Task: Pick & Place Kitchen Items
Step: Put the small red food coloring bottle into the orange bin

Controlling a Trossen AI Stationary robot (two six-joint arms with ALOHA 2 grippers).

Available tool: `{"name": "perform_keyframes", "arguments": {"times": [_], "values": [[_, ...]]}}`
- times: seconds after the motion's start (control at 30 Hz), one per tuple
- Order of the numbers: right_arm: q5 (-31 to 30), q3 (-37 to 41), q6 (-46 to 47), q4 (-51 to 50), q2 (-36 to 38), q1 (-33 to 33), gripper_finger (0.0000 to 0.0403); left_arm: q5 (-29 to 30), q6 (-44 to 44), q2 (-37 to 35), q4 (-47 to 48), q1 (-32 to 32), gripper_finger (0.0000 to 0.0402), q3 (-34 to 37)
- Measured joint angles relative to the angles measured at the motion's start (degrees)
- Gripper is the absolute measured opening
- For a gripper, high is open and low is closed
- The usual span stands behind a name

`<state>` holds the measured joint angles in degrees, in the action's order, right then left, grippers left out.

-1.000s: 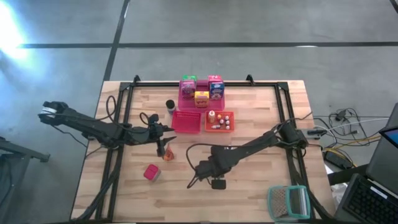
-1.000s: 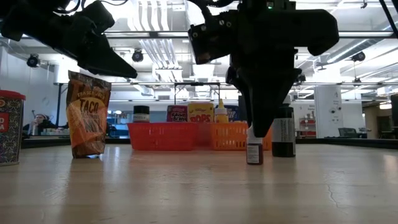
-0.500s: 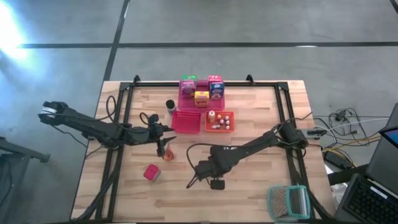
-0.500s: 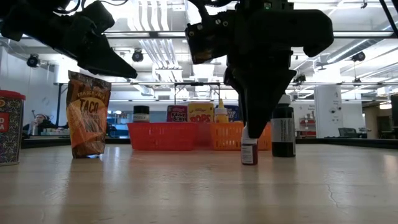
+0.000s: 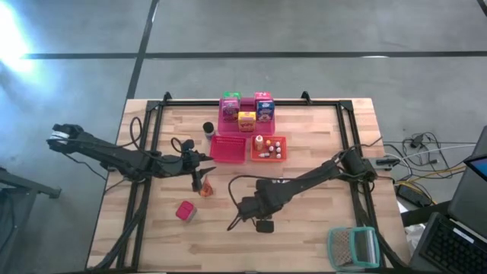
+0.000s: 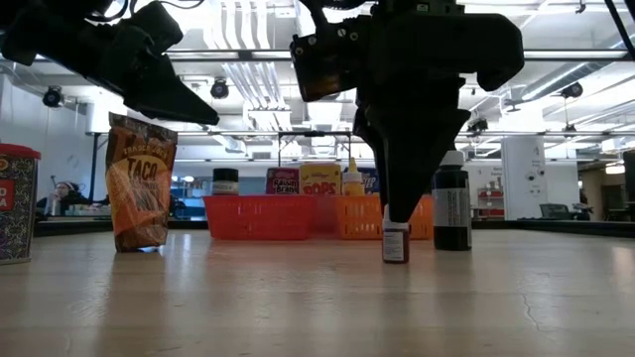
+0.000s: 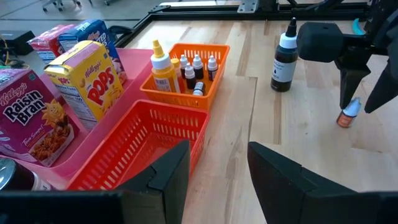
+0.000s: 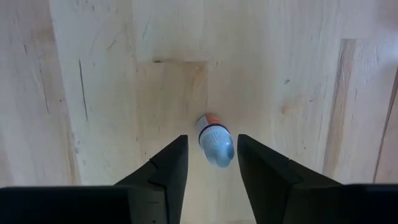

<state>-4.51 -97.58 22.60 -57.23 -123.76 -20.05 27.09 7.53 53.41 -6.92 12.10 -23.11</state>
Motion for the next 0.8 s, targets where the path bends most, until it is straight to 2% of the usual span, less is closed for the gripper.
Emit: {"name": "perform_keyframes", "arguments": {"times": [0.2,0.63,0.8], "values": [[0.0,0.1,0.0,1.0,0.0,0.0,0.0131,0.0,0.0,0.0,0.0,0.0,0.0168,0.0],[0.2,0.2,0.0,0.9,0.0,0.0,0.006,0.0,0.0,0.0,0.0,0.0,0.0168,0.0],[0.2,0.2,0.0,0.9,0.0,0.0,0.0062,0.0,0.0,0.0,0.0,0.0,0.0168,0.0]]}}
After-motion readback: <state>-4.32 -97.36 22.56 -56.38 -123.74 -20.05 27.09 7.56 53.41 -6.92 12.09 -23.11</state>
